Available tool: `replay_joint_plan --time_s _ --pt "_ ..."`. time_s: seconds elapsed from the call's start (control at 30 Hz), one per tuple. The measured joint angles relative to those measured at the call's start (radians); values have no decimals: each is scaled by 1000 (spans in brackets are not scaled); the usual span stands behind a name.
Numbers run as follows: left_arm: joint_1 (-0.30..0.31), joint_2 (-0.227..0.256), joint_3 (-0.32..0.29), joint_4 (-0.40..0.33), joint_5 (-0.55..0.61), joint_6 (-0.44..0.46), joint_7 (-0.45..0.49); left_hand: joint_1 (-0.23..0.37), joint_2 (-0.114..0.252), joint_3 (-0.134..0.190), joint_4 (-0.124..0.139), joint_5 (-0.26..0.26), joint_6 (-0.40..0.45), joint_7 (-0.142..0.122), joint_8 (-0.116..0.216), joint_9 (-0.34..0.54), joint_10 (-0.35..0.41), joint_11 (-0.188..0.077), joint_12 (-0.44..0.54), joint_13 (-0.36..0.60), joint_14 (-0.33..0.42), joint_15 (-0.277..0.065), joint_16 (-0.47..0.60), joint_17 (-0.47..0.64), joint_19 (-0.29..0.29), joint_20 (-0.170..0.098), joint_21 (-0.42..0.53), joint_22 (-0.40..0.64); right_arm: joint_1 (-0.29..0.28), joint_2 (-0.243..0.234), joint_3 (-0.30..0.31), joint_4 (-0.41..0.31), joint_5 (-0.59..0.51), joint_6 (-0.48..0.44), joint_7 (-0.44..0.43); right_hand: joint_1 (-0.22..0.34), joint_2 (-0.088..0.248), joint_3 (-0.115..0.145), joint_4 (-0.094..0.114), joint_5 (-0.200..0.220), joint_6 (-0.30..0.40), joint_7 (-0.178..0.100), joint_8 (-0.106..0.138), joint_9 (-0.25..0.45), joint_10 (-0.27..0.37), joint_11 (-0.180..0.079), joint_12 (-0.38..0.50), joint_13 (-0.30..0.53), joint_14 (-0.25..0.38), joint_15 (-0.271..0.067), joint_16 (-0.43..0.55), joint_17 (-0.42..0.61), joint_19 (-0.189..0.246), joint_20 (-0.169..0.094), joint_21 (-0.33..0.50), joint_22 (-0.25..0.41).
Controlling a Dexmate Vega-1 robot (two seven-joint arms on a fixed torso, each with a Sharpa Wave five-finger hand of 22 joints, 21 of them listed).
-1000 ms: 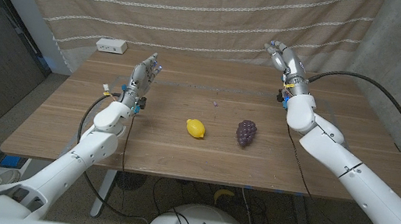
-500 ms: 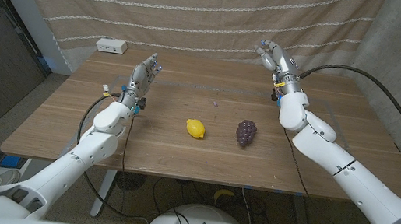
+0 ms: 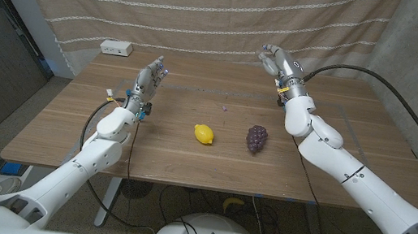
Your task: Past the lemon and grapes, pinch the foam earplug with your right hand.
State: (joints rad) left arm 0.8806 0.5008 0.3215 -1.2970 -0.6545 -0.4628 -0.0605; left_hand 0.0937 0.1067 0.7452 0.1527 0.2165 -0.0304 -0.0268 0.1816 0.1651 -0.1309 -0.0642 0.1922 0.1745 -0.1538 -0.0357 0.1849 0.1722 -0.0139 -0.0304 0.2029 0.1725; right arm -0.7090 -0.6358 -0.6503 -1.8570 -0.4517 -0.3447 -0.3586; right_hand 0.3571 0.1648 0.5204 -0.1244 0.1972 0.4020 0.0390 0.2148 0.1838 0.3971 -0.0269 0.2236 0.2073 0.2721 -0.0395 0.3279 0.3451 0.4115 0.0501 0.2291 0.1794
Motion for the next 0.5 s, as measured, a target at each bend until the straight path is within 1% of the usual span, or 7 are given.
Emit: replay_joint_plan --time_s 0.17,0.2,0.23,0.33,0.43,0.47,0.5 --pt "0 0 0 1 -1 0 -3 0 0 0 0 0 0 0 0 0 0 0 0 0 0 0 0 0 0 0 0 0 7 6 -19 0 -23 -15 12 5 -5 1 -7 0 11 -11 4 0 4 -4 7 0 6 -1 0 1 1 -2 2 0" --pt "0 0 0 1 -1 0 -3 0 0 0 0 0 0 0 0 0 0 0 0 0 0 0 0 0 0 0 0 0 8 7 -21 0 -29 -19 15 5 -5 -3 -11 0 15 -7 4 0 9 -2 7 0 7 0 0 1 1 -2 2 0" --pt "0 0 0 1 -1 0 -4 0 0 0 0 0 0 0 0 0 0 0 0 0 0 0 0 0 0 0 0 0 9 8 -25 0 -29 -19 15 5 -5 -3 -11 0 20 -9 5 0 13 -4 7 0 7 0 0 1 1 -2 2 0" --pt "0 0 0 1 -2 0 -5 0 0 0 0 0 0 0 0 0 0 0 0 0 0 0 0 0 0 0 0 0 12 11 -33 3 -29 -19 15 18 -18 -6 -14 0 28 -12 8 0 15 -3 7 0 16 -2 5 1 9 -8 2 4" --pt "0 -1 0 5 -3 0 -6 0 0 0 0 0 0 0 0 0 0 0 0 0 0 0 0 0 0 0 0 0 16 15 -42 6 -48 -28 30 18 -19 -12 -21 -3 49 -12 8 0 32 0 7 3 30 -1 12 6 16 -2 2 5" --pt "0 -1 0 5 -3 0 -6 0 0 0 0 0 0 0 0 0 0 0 0 0 0 0 0 0 0 0 0 0 18 16 -45 8 -48 -28 30 7 -30 -15 -23 -5 56 -12 13 0 35 3 12 4 30 -2 13 6 19 2 2 5" --pt "0 -1 0 5 -4 0 -6 0 0 0 0 0 0 0 0 0 0 0 0 0 0 0 0 0 0 0 0 0 18 17 -46 9 -57 -31 37 5 -32 -17 -25 -7 59 -9 15 0 39 0 13 5 30 -2 16 6 19 2 2 5"
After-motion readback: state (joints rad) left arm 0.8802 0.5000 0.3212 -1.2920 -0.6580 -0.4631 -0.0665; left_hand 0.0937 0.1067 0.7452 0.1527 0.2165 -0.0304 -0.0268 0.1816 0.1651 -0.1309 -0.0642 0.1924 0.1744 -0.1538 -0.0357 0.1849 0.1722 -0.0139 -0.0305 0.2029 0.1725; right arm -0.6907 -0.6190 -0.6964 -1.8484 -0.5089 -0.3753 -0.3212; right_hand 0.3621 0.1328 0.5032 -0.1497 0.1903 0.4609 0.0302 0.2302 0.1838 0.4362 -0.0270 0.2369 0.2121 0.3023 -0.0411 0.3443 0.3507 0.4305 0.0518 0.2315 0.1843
